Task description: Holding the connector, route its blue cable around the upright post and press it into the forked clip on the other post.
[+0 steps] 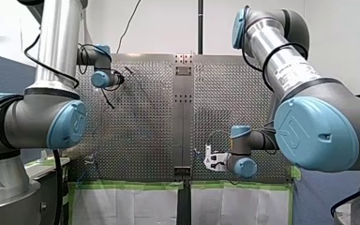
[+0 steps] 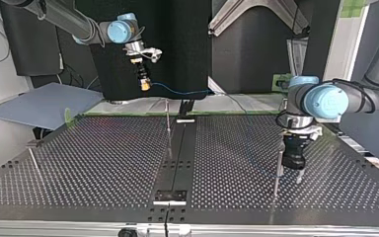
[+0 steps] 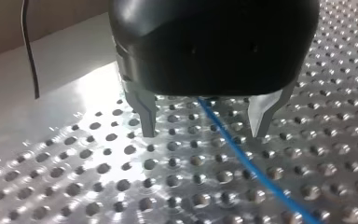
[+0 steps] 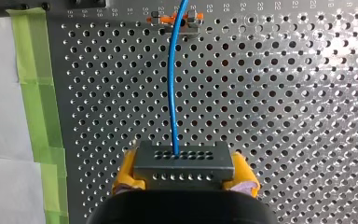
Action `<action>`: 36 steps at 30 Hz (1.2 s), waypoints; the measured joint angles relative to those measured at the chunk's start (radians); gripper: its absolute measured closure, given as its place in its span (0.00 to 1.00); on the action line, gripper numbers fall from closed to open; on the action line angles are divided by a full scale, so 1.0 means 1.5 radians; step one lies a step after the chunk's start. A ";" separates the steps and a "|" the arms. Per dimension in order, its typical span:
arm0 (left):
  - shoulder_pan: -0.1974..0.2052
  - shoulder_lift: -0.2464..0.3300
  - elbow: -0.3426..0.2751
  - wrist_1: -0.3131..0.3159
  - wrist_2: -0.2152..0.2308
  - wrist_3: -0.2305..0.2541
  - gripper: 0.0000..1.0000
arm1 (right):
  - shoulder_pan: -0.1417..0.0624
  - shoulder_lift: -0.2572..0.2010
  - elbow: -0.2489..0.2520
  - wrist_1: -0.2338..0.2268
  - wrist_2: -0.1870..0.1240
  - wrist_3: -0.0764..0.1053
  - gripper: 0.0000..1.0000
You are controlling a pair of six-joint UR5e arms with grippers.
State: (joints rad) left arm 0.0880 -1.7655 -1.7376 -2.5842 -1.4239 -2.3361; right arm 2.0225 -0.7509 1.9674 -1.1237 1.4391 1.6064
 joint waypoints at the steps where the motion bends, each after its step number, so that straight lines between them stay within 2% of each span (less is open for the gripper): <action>1: 0.001 0.000 0.000 -0.003 0.005 -0.005 0.02 | 0.000 0.000 0.000 0.000 0.000 0.000 1.00; 5: 0.003 0.000 -0.001 -0.020 0.031 -0.024 0.02 | 0.000 0.000 0.000 -0.001 0.000 0.000 1.00; 11: 0.006 0.001 -0.002 -0.051 0.058 -0.004 0.02 | 0.000 0.000 0.000 0.000 0.000 0.000 1.00; 18: 0.011 0.002 -0.008 -0.083 0.043 0.033 0.02 | 0.001 0.000 0.000 0.001 0.000 0.000 1.00; 32: 0.017 0.014 -0.010 -0.088 -0.015 0.089 0.02 | 0.000 0.000 0.000 0.003 0.000 -0.001 1.00; 36: 0.016 0.019 -0.011 -0.088 -0.021 0.095 0.02 | 0.001 0.000 0.000 0.003 0.000 -0.001 1.00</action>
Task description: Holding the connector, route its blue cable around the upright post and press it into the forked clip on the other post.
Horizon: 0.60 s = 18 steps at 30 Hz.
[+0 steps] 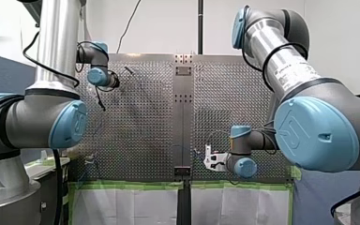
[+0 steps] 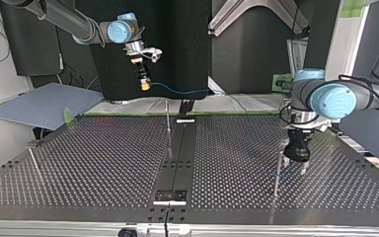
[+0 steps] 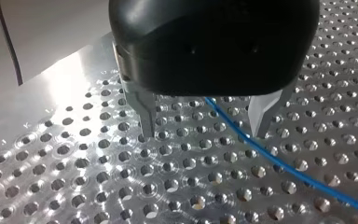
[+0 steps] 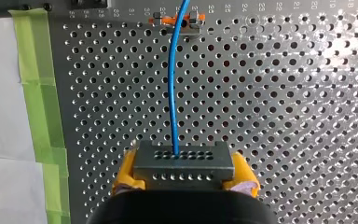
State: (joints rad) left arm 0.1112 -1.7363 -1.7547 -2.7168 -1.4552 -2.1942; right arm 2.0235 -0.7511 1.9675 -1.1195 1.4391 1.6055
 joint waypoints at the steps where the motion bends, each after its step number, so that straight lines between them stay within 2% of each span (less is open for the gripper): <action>1: -0.001 0.001 -0.001 0.000 0.000 0.001 0.02 | 0.000 0.000 0.000 0.000 0.000 0.000 1.00; 9: -0.005 0.018 -0.023 -0.007 0.015 0.004 0.02 | 0.000 0.000 0.000 0.001 0.000 0.000 1.00; 18: 0.008 0.065 -0.069 -0.025 0.007 0.011 0.02 | 0.001 0.000 0.000 0.001 0.000 0.000 1.00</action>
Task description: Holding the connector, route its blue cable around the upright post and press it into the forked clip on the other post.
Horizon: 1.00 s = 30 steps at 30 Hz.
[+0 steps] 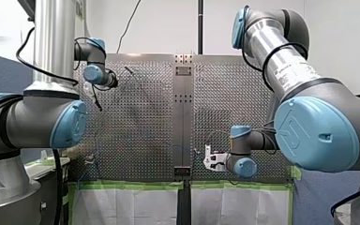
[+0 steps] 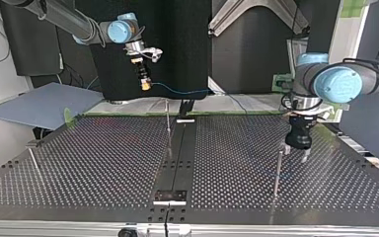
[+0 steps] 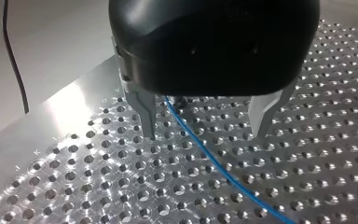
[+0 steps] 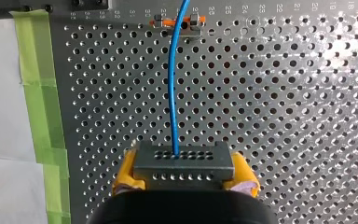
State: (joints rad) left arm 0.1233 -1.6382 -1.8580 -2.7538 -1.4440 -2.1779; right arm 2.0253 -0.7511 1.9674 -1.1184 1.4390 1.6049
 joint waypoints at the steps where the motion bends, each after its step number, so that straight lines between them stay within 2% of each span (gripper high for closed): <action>1: 0.001 0.005 -0.005 -0.004 -0.001 0.003 0.02 | 0.000 0.000 0.000 0.000 0.000 0.000 1.00; 6: 0.005 0.031 -0.020 -0.030 -0.017 0.027 0.02 | 0.001 0.000 0.000 0.000 0.000 0.000 1.00; 12: 0.005 0.069 -0.015 -0.066 -0.053 0.064 0.02 | 0.001 0.000 0.000 -0.001 0.000 0.001 1.00; 21: -0.002 0.128 0.038 -0.125 -0.111 0.123 0.02 | 0.002 0.000 0.000 -0.001 0.000 0.002 1.00; 30: -0.015 0.176 0.087 -0.174 -0.115 0.172 0.02 | 0.001 0.000 -0.001 -0.002 0.000 0.005 1.00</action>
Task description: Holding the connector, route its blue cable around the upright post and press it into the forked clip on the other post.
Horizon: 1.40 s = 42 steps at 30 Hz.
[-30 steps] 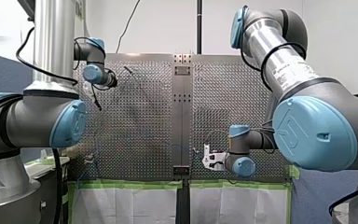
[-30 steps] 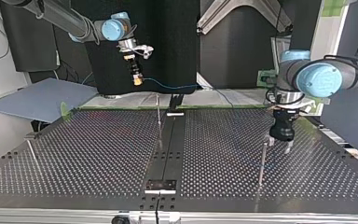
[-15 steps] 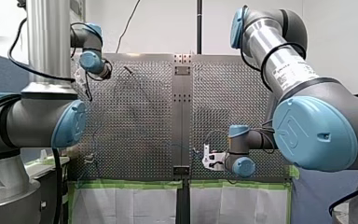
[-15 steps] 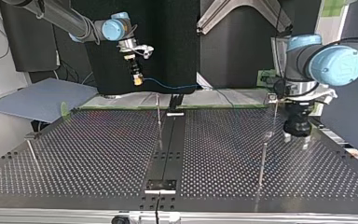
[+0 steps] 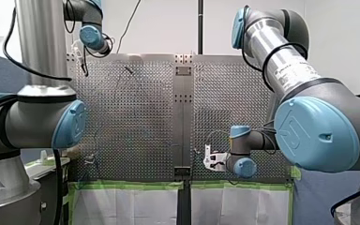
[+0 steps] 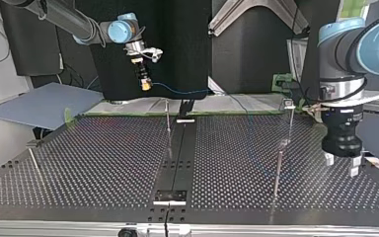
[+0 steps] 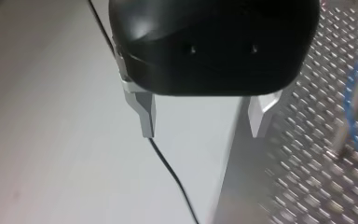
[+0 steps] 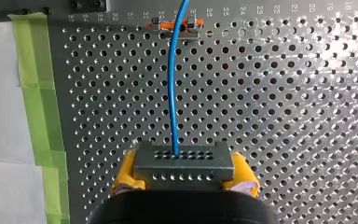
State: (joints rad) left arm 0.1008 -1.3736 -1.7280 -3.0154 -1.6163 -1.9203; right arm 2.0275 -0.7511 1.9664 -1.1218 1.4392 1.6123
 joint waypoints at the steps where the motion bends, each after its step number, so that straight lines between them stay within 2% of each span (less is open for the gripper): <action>1: -0.002 0.004 0.004 -0.004 0.000 0.004 0.02 | 0.000 0.000 0.000 0.001 0.000 0.000 1.00; 9: -0.026 0.043 0.050 -0.050 0.017 0.050 0.02 | 0.000 0.000 -0.002 0.002 0.000 0.000 1.00; 16: -0.050 0.033 0.088 -0.088 0.021 0.088 0.02 | 0.000 0.000 -0.002 0.003 0.000 0.000 1.00; 21: -0.076 0.006 0.109 -0.119 0.000 0.119 0.02 | 0.000 0.000 -0.002 0.003 0.000 -0.001 1.00; 33: -0.142 -0.058 0.113 -0.187 -0.066 0.187 0.02 | 0.002 0.000 -0.002 0.013 0.001 -0.005 1.00; 37: -0.152 -0.064 0.113 -0.209 -0.084 0.209 0.02 | 0.002 0.000 -0.002 0.011 0.001 -0.004 1.00; 42: -0.149 -0.065 0.113 -0.235 -0.102 0.228 0.02 | 0.003 0.000 -0.002 0.010 0.000 -0.003 1.00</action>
State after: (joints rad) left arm -0.1231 -1.4710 -1.5582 -3.3681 -1.7691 -1.5779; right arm 2.0316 -0.7511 1.9629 -1.1066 1.4397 1.6077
